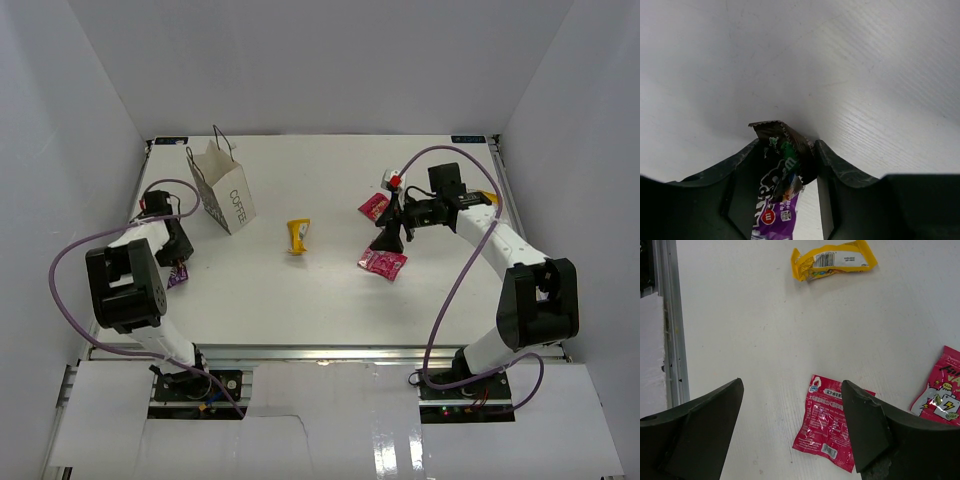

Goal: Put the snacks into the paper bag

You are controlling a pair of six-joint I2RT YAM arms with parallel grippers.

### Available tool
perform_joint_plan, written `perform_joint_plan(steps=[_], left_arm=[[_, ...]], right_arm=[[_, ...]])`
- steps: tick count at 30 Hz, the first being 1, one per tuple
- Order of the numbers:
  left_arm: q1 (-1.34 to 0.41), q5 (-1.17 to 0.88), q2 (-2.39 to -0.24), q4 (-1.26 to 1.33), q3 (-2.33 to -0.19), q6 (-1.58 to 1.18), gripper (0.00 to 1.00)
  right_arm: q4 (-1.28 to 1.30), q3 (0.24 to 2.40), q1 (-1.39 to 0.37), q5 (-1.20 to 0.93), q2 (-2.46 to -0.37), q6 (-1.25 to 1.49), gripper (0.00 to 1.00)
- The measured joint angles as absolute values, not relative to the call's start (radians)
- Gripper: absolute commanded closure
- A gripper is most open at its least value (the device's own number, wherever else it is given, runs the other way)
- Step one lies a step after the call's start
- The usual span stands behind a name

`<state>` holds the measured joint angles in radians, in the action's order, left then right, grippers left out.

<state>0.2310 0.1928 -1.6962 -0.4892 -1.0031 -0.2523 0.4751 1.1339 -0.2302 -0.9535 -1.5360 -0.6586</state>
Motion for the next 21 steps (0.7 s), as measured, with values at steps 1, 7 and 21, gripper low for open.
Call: perform_joint_plan(steps=[1, 7, 21], left_arm=[[0.234, 0.192, -1.694, -0.488, -1.003, -0.252, 0.50], [0.240, 0.141, -1.614, -0.466, -0.981, -0.266, 0.63], [0.231, -0.347, -0.855, -0.207, -0.768, -0.459, 0.74]], right_arm=[[0.476, 1.127, -0.229, -0.953, -1.535, -0.657, 0.16], [0.477, 1.108, -0.224, -0.953, -1.533, -0.653, 0.16], [0.478, 1.108, -0.215, -0.953, -1.532, -0.648, 0.17]])
